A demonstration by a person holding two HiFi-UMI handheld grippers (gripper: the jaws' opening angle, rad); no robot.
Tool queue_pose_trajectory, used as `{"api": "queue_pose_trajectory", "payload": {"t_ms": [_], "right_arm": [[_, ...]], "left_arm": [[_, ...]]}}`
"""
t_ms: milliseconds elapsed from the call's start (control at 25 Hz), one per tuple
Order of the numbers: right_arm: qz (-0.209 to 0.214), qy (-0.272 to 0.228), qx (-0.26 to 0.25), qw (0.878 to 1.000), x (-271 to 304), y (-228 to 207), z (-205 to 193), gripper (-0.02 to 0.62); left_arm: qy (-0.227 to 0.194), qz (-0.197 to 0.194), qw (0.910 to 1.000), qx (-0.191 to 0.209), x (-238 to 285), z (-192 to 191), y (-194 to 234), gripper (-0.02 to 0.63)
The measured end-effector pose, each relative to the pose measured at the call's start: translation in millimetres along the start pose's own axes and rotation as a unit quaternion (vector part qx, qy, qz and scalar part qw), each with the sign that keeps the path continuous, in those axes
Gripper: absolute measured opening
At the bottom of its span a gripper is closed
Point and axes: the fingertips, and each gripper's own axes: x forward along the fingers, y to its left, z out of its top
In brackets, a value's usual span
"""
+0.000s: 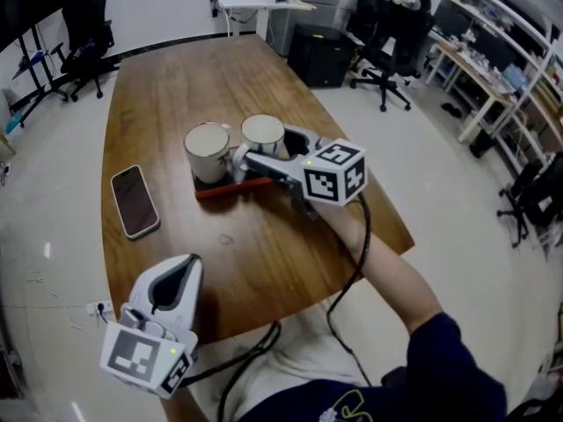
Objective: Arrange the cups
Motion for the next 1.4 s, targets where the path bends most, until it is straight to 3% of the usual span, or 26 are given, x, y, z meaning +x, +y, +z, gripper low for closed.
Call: {"api": "queue_pose_trajectory", "payload": {"t_ms": [400, 720, 920, 960, 1080, 1280, 1400], "right_arm": [[-0.005, 0.002, -0.002, 1.000, 5.4, -1.6, -1.2, 0.372], [0.006, -0.011, -0.009, 1.000, -9.1, 4.2, -2.1, 0.545], [-0.005, 0.003, -0.005, 1.000, -28.1, 6.9, -11.1, 0.545], [-0.008, 0.007, -0.004, 1.000, -33.9, 8.1, -12.9, 0.518], [-0.027, 0.001, -0.001, 1.000, -56.3, 10.2, -13.3, 0.292], [-0.056, -0.034, -0.009, 0.998, -97.2, 16.5, -7.1, 0.008], [-0.044, -0.027, -0.009, 0.999, -111.9, 26.6, -12.0, 0.008]], "left_arm": [[-0.001, -0.001, 1.0000, 0.000, -0.2, -1.3, 2.1, 0.003], [-0.001, 0.000, 1.0000, -0.001, 1.5, -5.6, 2.4, 0.003], [0.000, 0.000, 1.0000, -0.001, 1.2, -5.5, 3.0, 0.003], [-0.001, 0.000, 1.0000, -0.001, 1.3, -5.2, 2.8, 0.003], [0.000, -0.001, 1.0000, -0.001, 1.2, -4.9, 1.8, 0.003], [0.000, 0.000, 1.0000, -0.001, -0.2, -4.2, 2.1, 0.003], [0.000, 0.000, 1.0000, -0.001, 0.0, -4.4, 2.7, 0.003]]}}
